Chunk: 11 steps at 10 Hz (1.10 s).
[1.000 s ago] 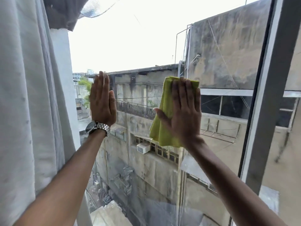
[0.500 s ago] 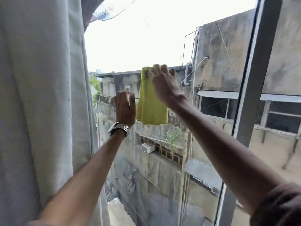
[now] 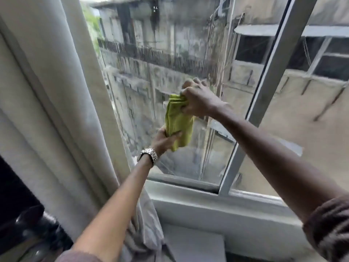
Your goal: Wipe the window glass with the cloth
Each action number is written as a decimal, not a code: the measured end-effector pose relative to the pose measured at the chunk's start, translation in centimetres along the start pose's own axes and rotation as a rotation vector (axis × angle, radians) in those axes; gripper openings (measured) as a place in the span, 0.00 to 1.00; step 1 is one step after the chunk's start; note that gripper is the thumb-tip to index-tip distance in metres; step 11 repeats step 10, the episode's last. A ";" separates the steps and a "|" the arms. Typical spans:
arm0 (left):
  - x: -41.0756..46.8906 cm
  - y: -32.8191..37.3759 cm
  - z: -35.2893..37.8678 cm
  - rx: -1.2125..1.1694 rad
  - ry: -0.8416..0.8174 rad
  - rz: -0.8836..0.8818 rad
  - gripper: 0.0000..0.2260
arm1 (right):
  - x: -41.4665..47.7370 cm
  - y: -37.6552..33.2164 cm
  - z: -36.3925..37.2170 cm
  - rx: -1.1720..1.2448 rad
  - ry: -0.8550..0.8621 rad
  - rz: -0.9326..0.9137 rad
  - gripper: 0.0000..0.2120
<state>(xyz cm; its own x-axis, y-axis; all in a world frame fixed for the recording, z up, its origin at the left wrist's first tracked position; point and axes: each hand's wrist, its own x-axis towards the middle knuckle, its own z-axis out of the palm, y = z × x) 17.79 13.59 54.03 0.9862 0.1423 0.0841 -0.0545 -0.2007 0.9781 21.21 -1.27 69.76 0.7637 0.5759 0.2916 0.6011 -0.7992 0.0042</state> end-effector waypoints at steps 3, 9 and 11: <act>-24.8 -35.3 13.5 -0.089 -0.329 -0.804 0.14 | -26.5 5.5 38.6 0.455 -0.941 0.440 0.16; -36.2 -60.7 25.4 0.562 -0.157 -1.208 0.21 | -53.7 4.2 68.8 0.469 -0.913 0.797 0.12; -36.2 -58.3 24.8 0.619 -0.367 -1.234 0.26 | -52.4 4.1 66.1 0.449 -0.772 0.689 0.19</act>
